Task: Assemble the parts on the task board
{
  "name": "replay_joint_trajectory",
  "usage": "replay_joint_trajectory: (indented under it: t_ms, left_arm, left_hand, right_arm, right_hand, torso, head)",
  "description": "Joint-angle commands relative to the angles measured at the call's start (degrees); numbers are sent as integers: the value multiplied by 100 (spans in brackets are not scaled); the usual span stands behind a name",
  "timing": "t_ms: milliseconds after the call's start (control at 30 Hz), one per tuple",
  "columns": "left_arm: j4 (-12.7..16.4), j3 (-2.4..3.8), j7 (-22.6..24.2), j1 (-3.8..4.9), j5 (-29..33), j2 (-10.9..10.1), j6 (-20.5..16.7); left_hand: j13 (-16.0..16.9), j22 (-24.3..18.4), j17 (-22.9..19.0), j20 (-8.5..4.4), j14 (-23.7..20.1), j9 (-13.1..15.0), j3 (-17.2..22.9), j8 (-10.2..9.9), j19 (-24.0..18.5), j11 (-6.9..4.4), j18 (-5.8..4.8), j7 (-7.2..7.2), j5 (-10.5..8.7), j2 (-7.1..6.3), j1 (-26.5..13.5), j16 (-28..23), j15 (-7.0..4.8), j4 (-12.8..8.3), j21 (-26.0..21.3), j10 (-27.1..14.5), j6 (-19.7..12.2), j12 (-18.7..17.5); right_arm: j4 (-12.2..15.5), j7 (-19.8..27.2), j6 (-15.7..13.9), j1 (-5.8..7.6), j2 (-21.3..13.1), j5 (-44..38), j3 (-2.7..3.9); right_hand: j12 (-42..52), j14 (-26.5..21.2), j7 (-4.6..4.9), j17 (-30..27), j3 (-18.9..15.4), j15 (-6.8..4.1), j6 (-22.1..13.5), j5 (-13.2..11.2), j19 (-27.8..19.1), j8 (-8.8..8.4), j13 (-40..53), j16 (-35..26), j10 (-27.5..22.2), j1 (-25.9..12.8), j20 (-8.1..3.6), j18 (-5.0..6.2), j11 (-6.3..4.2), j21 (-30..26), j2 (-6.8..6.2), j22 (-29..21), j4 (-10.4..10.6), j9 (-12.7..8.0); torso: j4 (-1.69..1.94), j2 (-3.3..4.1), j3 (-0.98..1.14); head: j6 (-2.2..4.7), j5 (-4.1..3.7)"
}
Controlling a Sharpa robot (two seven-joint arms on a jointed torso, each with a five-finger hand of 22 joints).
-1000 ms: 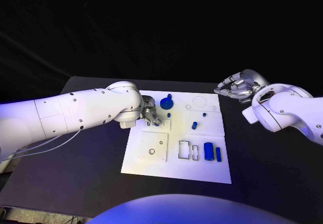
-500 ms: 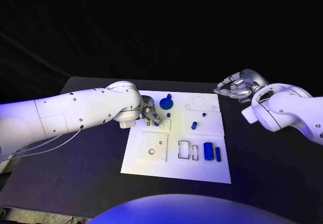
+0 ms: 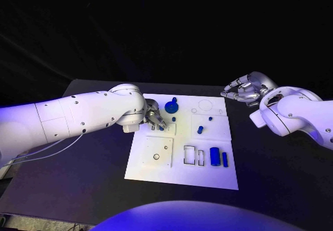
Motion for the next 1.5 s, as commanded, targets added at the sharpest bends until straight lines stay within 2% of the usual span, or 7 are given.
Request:
replay_joint_trajectory:
  t_ms: [33, 467, 667, 767, 1033, 1200, 1500]
  left_arm:
    - [28, -17, -45, -32, 64, -16, 129]
    - [106, -4, -92, -32, 58, -118, 85]
    - [160, 54, -91, -29, 63, -168, 34]
    - [198, 129, -91, -27, 75, -187, -9]
    - [287, 355, -67, -6, 310, -306, -52]
    - [167, 490, -26, 76, 381, -393, 40]
    - [-280, 578, 17, 270, -13, -360, 255]
  left_hand:
    - [16, 1431, 1509, -41, 605, -9, -98, -12, 515, -25, -49, 28, -2, -3, -78, 21, -31, 98, 17, 18, 66, 10]
    - [51, 1444, 1509, -46, 605, -69, -686, 9, 526, -24, -53, 31, -120, -80, -107, 21, -32, 541, 27, 27, 105, 35]
    - [55, 1441, 1509, -45, 605, -87, -897, 10, 523, -22, -51, 36, -162, -123, -87, 21, -30, 716, 22, 23, 90, 35]
    - [57, 1444, 1509, -44, 605, -96, -1026, 13, 526, -20, -52, 41, -59, -117, -76, 21, -27, 855, 25, 16, 77, 33]
    - [1, 1413, 1509, -41, 605, -106, -1104, -1, 493, -18, -40, 44, -28, -119, 34, 21, -24, 909, -16, -32, 27, -28]
    - [-181, 1372, 1509, -12, 605, -211, -1266, -166, 447, 28, -22, 138, -48, -125, 291, 21, 15, 1026, -76, -213, -219, -230]
    - [-362, 1325, 1509, 40, 605, -336, -1423, -331, 395, 100, -2, 219, -188, -97, 398, 21, 75, 1062, -146, -385, -365, -426]
  right_arm:
    - [-1, 23, 36, -4, 1, -23, 0]
    - [-7, 25, 21, -9, 1, -22, 0]
    - [-4, 27, 12, -11, -7, -22, 0]
    - [-9, 28, 2, -12, -13, -22, 0]
    - [-23, 29, -14, -12, -24, -22, 0]
    - [-26, 27, -18, -12, -35, -22, 0]
    - [-26, 23, -18, -12, -34, -23, 0]
  right_hand:
    - [-23, 533, 10, 1322, 27, -39, -47, 10, 30, 24, 69, -32, -26, -53, -25, 89, -4, -42, 16, 1009, 0, 12]
    - [-19, 532, 10, 1317, 25, -37, -53, -1, 30, 25, 72, -35, -23, -70, -25, 89, -3, -43, 15, 1009, 3, 16]
    - [-19, 532, 10, 1317, 25, -37, -53, -1, 30, 25, 72, -35, -23, -70, -25, 89, -3, -43, 15, 1009, 3, 16]
    - [-19, 532, 10, 1317, 25, -37, -53, -1, 30, 25, 72, -35, -23, -70, -25, 89, -3, -43, 15, 1009, 3, 16]
    - [-19, 532, 10, 1317, 25, -37, -53, -1, 30, 25, 72, -35, -23, -70, -25, 89, -3, -43, 15, 1009, 3, 16]
    - [-9, 532, 10, 1319, 29, -37, -57, -6, 33, 28, 81, -35, -14, -87, -24, 87, -3, -40, 21, 1012, 4, 22]
    - [-9, 532, 10, 1319, 29, -37, -57, -6, 33, 28, 81, -35, -14, -87, -24, 87, -3, -40, 21, 1012, 4, 22]
  torso:
    - [-1, -3, -1]
    - [2, -3, 0]
    - [4, 5, 1]
    - [2, 6, -1]
    - [-2, 1, 3]
    - [5, 0, 4]
    - [-7, 20, -5]
  head:
    - [10, -2]
    - [28, 7]
    - [57, 15]
    - [75, 26]
    - [104, 25]
    - [127, 21]
    - [206, 10]
